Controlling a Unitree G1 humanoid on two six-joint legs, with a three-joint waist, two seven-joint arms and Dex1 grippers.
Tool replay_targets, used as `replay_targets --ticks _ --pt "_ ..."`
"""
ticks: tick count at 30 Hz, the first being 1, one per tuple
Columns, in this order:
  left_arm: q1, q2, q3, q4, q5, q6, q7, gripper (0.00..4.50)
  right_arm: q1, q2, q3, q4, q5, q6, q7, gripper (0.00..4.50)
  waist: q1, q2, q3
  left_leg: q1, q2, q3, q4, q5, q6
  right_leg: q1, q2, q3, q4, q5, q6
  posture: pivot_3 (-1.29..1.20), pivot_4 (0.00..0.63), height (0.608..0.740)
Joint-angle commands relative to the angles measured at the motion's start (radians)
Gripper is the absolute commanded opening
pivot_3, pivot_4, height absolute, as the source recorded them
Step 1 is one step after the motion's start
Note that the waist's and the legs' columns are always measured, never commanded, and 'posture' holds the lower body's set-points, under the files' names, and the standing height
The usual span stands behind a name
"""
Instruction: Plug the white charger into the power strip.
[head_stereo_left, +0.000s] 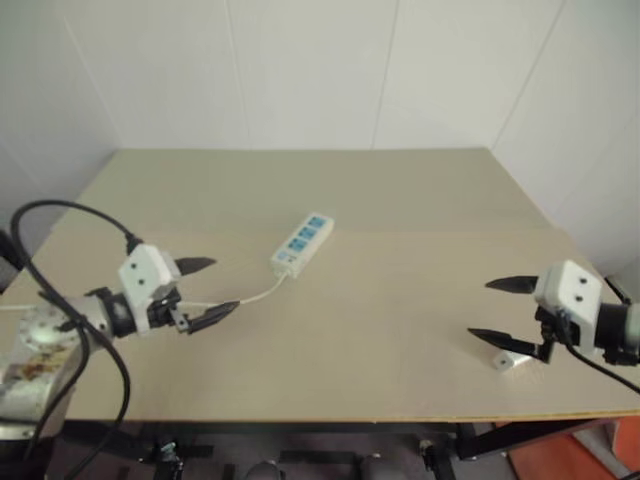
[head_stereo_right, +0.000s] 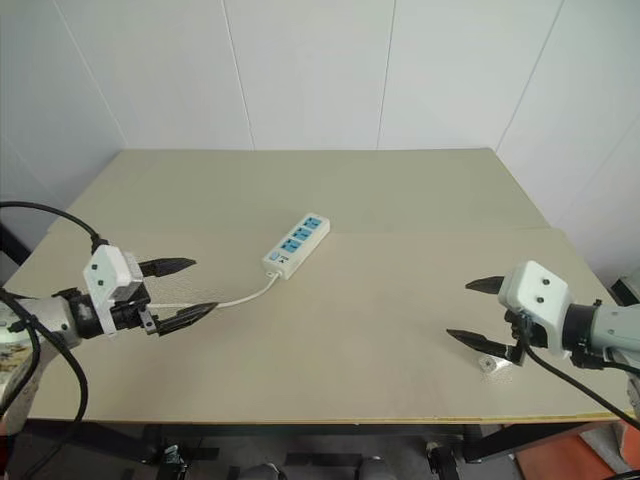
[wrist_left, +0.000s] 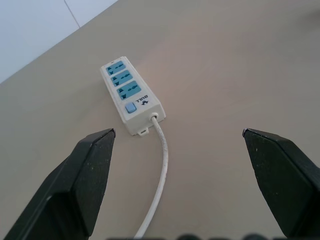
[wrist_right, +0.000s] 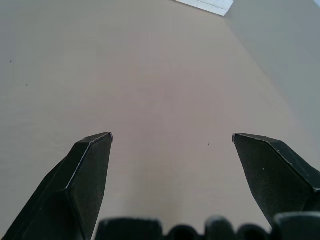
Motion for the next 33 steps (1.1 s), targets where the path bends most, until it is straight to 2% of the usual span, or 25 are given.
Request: replay_targets --ticks 1,10,16,27,33 --pt "-0.117 -0.065 -0.075 0.052 0.052 0.007 0.091 4.45 -0.043 0.006 0.006 -0.011 -0.021 -0.024 -0.042 4.5 0.003 0.0 0.0 0.0 0.0 0.0 0.0 0.0 0.0 0.0 0.0 0.0 0.0 0.0 0.0 0.0 0.15 0.74" --pt "-0.432 -0.362 -0.301 0.355 0.195 0.023 0.253 4.45 -0.097 0.023 0.058 -0.004 -0.037 -0.027 -0.069 4.5 0.004 -0.001 -0.001 -0.003 -0.001 -0.001 0.002 0.0 0.0 -0.001 0.0 0.0 -0.001 0.001 0.001 0.0 0.15 0.74" --pt "-0.572 -0.496 -0.327 0.601 0.294 -0.027 0.392 4.45 -0.119 0.029 0.071 -0.013 -0.032 -0.024 -0.082 4.5 -0.001 -0.002 -0.001 -0.002 -0.001 -0.001 0.002 0.0 0.0 -0.001 0.0 0.0 0.0 0.001 0.001 0.0 0.15 0.74" --pt "-0.696 -0.605 -0.284 0.892 0.334 -0.121 0.535 4.45 -0.099 0.039 0.061 -0.054 -0.021 -0.014 -0.088 4.5 0.004 -0.002 -0.001 -0.003 -0.002 -0.001 0.002 0.0 0.0 -0.001 0.0 0.0 0.0 0.001 0.001 0.0 0.15 0.74" --pt "-0.714 -0.638 -0.261 1.012 0.324 -0.199 0.529 4.45 -0.104 0.041 0.066 -0.055 -0.015 -0.017 -0.088 4.5 0.003 -0.002 -0.001 -0.003 -0.002 -0.001 0.002 0.0 0.0 -0.001 0.0 0.0 0.0 0.001 0.001 0.0 0.15 0.74"
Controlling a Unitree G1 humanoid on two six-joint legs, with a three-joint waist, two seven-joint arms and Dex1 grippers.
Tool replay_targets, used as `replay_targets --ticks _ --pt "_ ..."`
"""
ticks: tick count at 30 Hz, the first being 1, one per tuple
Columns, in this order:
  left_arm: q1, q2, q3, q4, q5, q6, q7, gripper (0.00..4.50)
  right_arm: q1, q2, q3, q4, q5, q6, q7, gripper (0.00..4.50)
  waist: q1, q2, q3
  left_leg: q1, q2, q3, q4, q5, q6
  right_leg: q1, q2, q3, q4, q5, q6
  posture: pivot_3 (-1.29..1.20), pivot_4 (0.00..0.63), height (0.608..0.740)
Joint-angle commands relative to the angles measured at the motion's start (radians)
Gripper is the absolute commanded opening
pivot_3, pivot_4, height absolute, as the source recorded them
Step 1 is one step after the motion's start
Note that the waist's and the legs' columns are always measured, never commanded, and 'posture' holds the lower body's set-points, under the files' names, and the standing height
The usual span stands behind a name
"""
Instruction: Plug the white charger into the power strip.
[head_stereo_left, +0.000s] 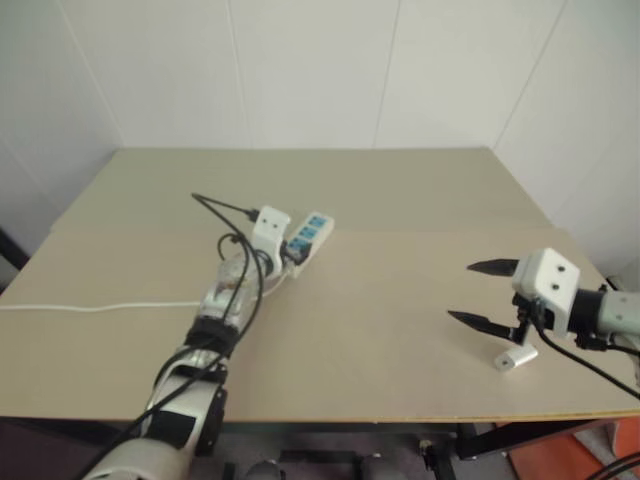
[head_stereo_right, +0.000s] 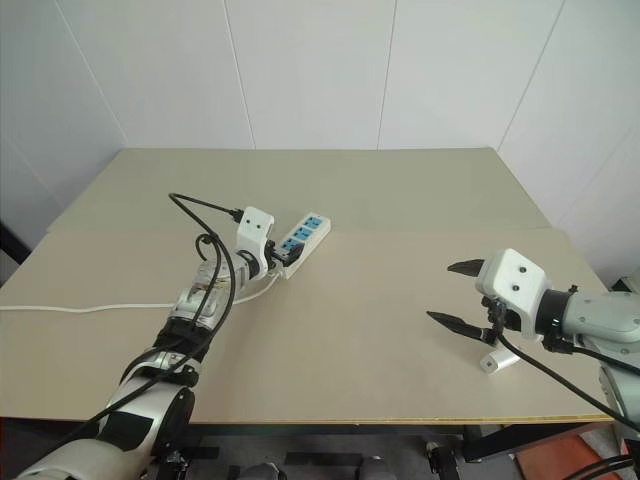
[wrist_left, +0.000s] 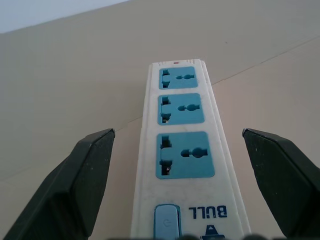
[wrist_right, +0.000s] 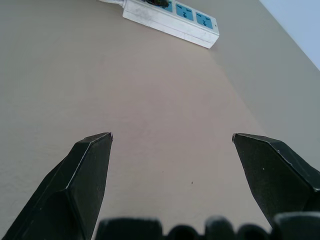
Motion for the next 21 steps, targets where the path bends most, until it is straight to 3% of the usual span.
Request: replay_targets --ticks 1,21 --pt "-0.033 -0.009 0.023 0.055 -0.003 -0.077 -0.015 4.45 -0.012 0.004 -0.02 -0.027 0.015 -0.011 -0.008 4.5 0.0 0.0 0.0 0.0 0.0 0.0 0.0 0.0 0.0 0.0 0.0 0.0 0.0 0.0 0.0 0.0 0.15 0.74" --pt "0.0 -0.026 0.012 0.347 0.04 -0.38 -0.106 4.45 0.009 0.014 -0.032 -0.065 0.022 -0.003 -0.014 4.5 0.002 0.0 0.0 0.001 0.0 0.0 0.0 0.0 0.0 0.001 0.0 0.0 0.0 0.0 0.0 0.0 0.15 0.74"
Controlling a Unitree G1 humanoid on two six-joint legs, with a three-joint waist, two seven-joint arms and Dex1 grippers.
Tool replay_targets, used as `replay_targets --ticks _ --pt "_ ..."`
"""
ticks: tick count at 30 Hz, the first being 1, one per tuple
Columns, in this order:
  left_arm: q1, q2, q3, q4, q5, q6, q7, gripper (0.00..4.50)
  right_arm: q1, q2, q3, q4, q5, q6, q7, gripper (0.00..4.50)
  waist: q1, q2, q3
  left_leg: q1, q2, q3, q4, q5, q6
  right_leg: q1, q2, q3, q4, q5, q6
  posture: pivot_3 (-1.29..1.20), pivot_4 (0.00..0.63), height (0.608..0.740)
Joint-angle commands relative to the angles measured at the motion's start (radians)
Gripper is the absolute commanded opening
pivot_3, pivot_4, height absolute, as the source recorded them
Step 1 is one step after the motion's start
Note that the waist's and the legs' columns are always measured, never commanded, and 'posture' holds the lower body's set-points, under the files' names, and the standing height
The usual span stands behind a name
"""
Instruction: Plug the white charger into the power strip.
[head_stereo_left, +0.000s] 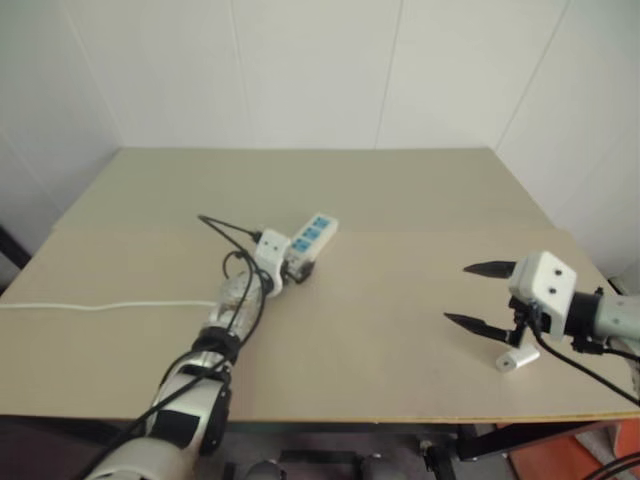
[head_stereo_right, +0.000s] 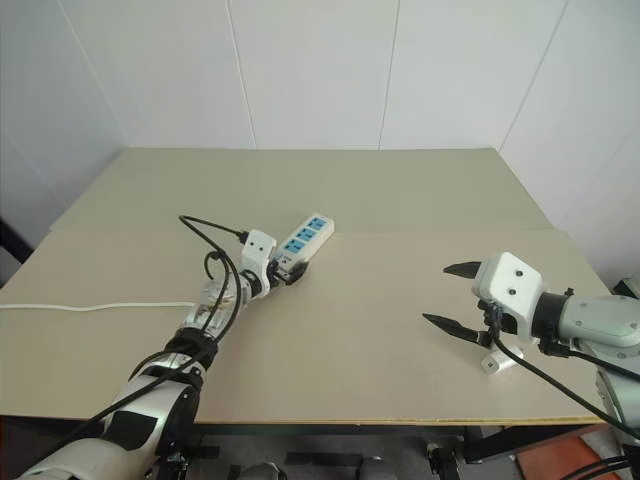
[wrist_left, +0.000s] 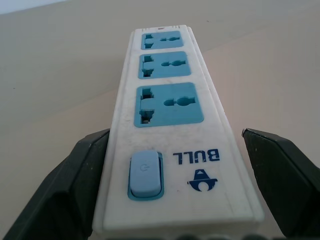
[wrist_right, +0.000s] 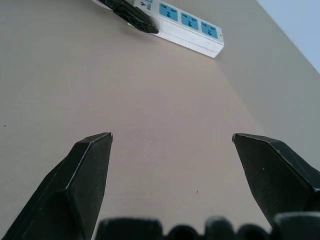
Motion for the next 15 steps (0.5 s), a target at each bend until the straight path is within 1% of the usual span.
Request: replay_targets --ticks 1,7,10,15 --pt "0.008 -0.013 0.009 0.043 0.007 -0.022 -0.004 4.45 -0.005 -0.003 -0.032 -0.036 0.021 -0.003 -0.005 4.5 0.0 0.0 0.0 0.0 0.0 0.0 0.0 0.0 0.0 0.0 0.0 0.0 0.0 0.0 0.0 0.0 0.15 0.74" --pt "0.01 -0.023 0.027 0.082 0.003 0.002 -0.011 4.45 -0.005 -0.007 -0.034 -0.044 0.022 0.0 -0.003 4.5 -0.001 0.0 -0.001 0.007 0.0 0.0 -0.001 0.0 0.0 0.008 0.0 0.0 -0.001 0.0 0.0 0.0 0.15 0.74" --pt "0.007 -0.026 0.029 0.102 0.008 0.027 -0.021 4.45 -0.008 -0.008 -0.033 -0.058 0.026 0.006 -0.003 4.5 -0.001 0.0 -0.001 0.014 0.0 0.0 -0.001 -0.001 0.001 0.015 0.0 -0.001 -0.003 -0.001 0.001 0.0 0.15 0.74" --pt "-0.011 -0.027 0.037 0.131 0.005 0.086 -0.056 4.45 -0.006 -0.013 -0.035 -0.074 0.016 0.005 -0.006 4.5 -0.001 0.0 -0.004 0.016 0.0 0.0 -0.001 -0.001 0.001 0.017 0.0 0.0 -0.003 -0.001 0.001 0.0 0.15 0.74"
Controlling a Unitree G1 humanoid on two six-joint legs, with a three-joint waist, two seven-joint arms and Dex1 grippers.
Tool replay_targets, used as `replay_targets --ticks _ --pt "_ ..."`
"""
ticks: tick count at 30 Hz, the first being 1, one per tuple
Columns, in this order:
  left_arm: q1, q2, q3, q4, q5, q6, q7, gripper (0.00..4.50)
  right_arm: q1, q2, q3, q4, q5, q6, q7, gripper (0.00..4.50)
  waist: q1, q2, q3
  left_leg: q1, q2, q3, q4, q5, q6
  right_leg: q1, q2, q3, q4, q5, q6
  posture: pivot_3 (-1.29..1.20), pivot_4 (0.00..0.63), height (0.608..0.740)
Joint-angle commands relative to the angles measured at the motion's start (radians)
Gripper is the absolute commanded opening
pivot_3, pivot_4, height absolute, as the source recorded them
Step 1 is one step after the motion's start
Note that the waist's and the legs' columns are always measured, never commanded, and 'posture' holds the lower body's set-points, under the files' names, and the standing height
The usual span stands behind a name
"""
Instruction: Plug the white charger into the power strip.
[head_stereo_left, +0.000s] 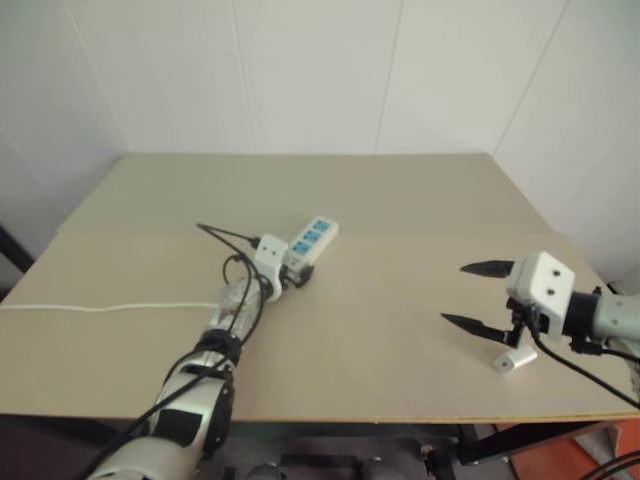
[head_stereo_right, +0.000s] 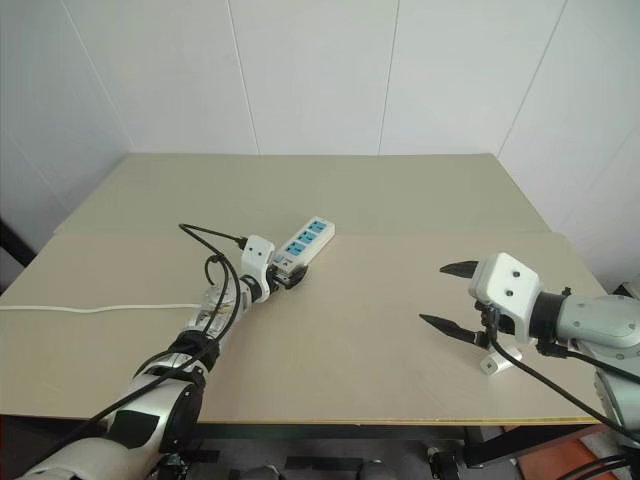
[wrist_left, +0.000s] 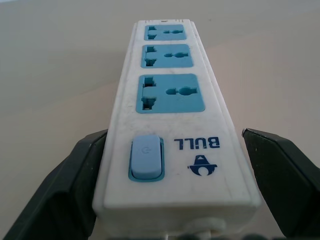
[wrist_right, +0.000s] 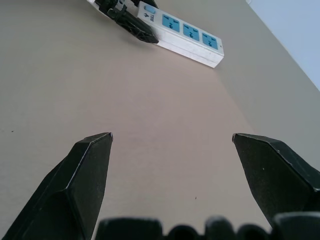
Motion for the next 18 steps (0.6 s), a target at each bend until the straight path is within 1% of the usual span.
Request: replay_targets --ticks 1,7,9,12,18 --pt "0.007 -0.01 -0.008 0.061 0.01 0.054 -0.031 4.45 -0.007 -0.011 -0.037 -0.044 0.021 -0.001 -0.004 4.5 0.0 0.0 -0.001 0.0 0.0 0.0 0.0 0.0 0.0 0.0 0.0 0.0 0.0 0.0 0.0 0.0 0.15 0.74" --pt "-0.013 -0.014 -0.01 0.081 0.02 0.058 -0.057 4.45 -0.014 -0.005 -0.038 -0.058 0.026 0.009 -0.014 4.5 0.001 0.0 -0.001 0.0 0.0 0.0 0.0 0.0 0.0 0.0 0.0 0.0 0.0 0.0 0.0 0.0 0.15 0.74" --pt "-0.017 -0.014 -0.012 0.086 0.024 0.056 -0.062 4.06 -0.015 -0.003 -0.041 -0.062 0.03 0.011 -0.015 4.5 0.001 0.0 -0.001 0.0 0.0 0.0 0.0 0.0 0.0 0.0 0.0 0.0 0.0 0.0 0.0 0.0 0.15 0.74" --pt "-0.018 -0.015 -0.014 0.088 0.029 0.047 -0.074 3.29 -0.016 -0.003 -0.043 -0.063 0.033 0.012 -0.017 4.5 0.001 0.0 -0.001 0.0 0.0 0.0 0.0 0.0 0.0 0.0 0.0 0.0 0.0 0.0 0.0 0.0 0.15 0.74" --pt "-0.006 -0.009 -0.021 0.064 0.033 0.016 -0.126 3.31 -0.022 -0.007 -0.037 -0.055 0.039 0.011 -0.023 4.5 0.001 0.0 -0.001 0.0 0.0 0.0 0.0 0.0 0.0 0.0 0.0 0.0 0.0 0.0 0.0 0.0 0.15 0.74"
